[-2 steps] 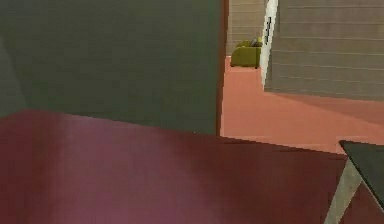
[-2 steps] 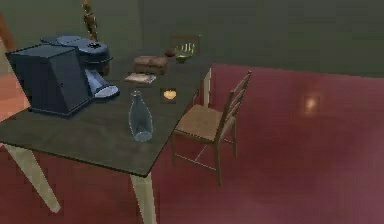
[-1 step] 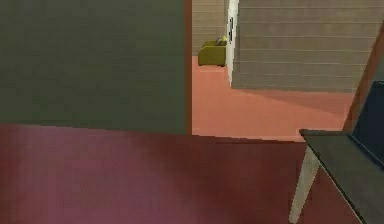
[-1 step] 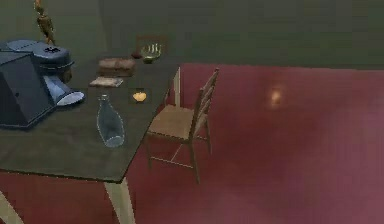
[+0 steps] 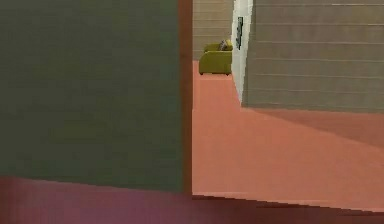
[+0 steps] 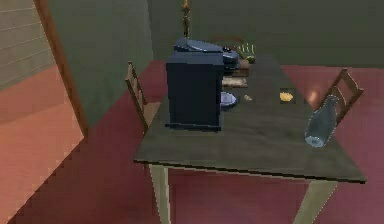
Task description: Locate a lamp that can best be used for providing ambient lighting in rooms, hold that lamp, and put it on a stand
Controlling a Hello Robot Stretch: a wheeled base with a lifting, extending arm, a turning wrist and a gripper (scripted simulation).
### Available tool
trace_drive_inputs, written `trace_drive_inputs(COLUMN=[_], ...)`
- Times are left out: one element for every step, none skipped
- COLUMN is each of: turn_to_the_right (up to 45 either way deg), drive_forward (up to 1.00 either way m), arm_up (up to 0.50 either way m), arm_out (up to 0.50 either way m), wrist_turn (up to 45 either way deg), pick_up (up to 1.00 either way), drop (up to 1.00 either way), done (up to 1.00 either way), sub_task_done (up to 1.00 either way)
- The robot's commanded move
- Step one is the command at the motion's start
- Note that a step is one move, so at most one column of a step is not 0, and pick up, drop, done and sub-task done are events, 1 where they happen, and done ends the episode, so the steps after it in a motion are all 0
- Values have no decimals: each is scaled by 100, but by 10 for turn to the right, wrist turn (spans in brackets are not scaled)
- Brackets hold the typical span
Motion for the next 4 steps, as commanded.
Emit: trace_drive_inputs(turn_to_the_right=[30, 0, 450, 0], drive_forward=[0, 70, 0, 65], arm_up=[0, 0, 0, 0], arm_out=[0, 0, 0, 0], wrist_turn=[0, 0, 0, 0], pick_up=[0, 0, 0, 0], drop=[0, 0, 0, 0], done=[0, 0, 0, 0], sub_task_done=[0, 0, 0, 0])
